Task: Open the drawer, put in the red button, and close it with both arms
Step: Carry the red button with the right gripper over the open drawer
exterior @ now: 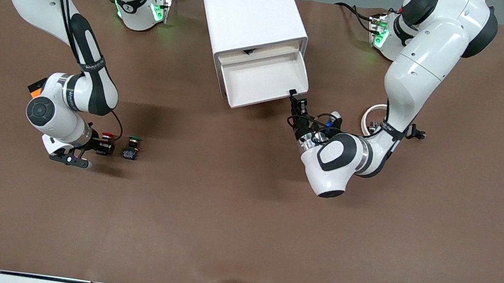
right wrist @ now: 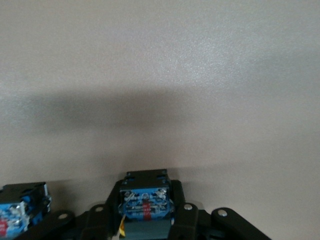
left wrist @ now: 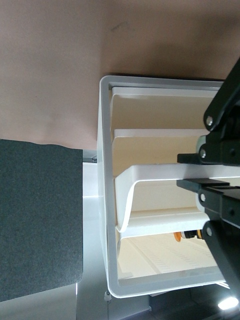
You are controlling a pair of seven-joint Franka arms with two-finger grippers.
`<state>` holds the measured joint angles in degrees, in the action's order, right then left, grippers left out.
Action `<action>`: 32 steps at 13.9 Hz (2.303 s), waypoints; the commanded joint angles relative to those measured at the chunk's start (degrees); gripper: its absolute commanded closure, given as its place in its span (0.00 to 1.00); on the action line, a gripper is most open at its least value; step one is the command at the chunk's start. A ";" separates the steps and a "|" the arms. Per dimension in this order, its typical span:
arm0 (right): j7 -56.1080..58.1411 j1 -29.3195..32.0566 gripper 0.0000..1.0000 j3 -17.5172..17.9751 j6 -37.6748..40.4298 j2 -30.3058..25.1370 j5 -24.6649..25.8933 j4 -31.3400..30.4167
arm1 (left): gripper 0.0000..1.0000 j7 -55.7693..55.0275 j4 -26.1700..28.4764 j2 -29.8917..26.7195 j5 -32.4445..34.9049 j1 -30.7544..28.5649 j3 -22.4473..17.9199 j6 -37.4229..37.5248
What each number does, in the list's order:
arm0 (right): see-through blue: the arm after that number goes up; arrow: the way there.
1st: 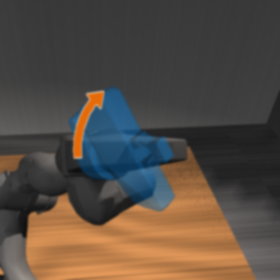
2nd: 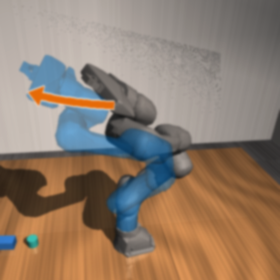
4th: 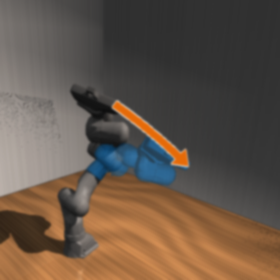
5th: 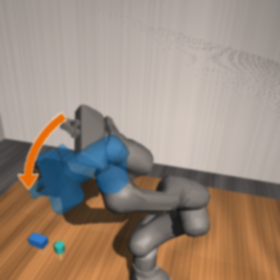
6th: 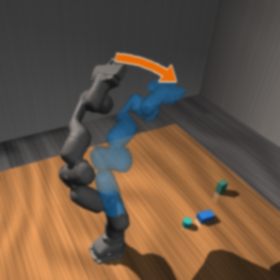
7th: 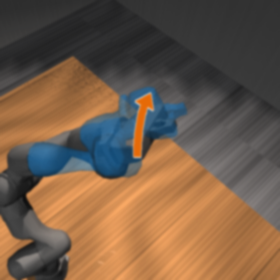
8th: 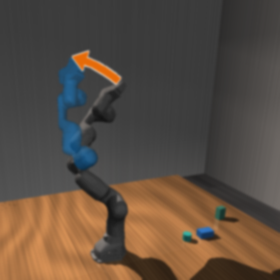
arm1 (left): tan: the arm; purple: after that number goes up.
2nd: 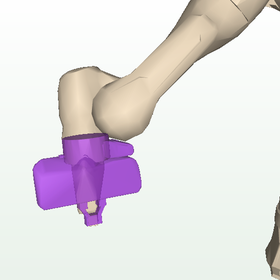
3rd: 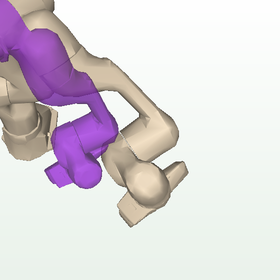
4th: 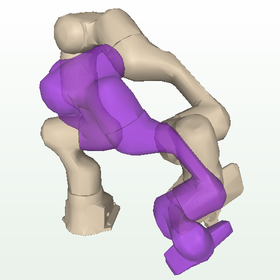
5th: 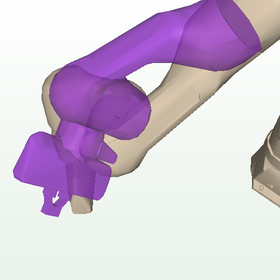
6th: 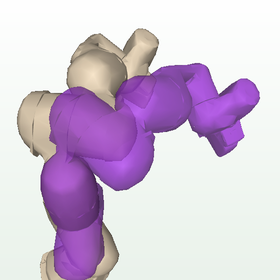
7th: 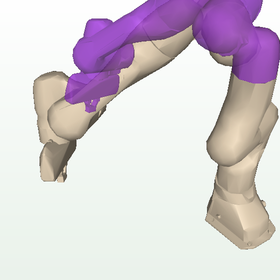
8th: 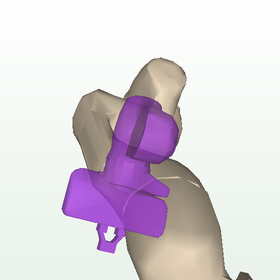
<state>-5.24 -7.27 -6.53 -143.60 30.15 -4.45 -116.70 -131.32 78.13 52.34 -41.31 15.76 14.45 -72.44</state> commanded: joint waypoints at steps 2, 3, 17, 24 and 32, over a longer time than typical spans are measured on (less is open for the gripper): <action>-3.27 -1.43 1.00 -0.24 9.62 -4.65 -0.56 3.57 | 0.80 -1.04 -1.58 0.48 -0.96 -0.73 0.05 0.99; -6.15 -2.48 1.00 -0.24 14.17 -5.44 -0.56 6.37 | 0.72 -1.04 -1.58 0.57 -1.05 -0.73 0.05 0.99; -70.05 -34.90 1.00 0.29 29.08 -14.77 -6.27 14.84 | 0.00 8.24 -1.67 -0.83 1.57 -2.22 0.58 1.16; -79.83 -42.64 1.00 0.20 26.70 -14.06 -6.18 14.58 | 0.00 21.71 -1.75 -4.79 12.02 -2.66 3.82 1.25; -85.36 -48.10 1.00 0.20 24.34 -10.81 -6.09 14.40 | 0.00 41.19 -1.93 -14.80 22.40 -2.22 4.27 -1.90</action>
<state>-88.62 -54.00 -5.66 -118.10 18.53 -9.87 -102.64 -95.78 74.91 40.46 -21.93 13.63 18.47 -72.46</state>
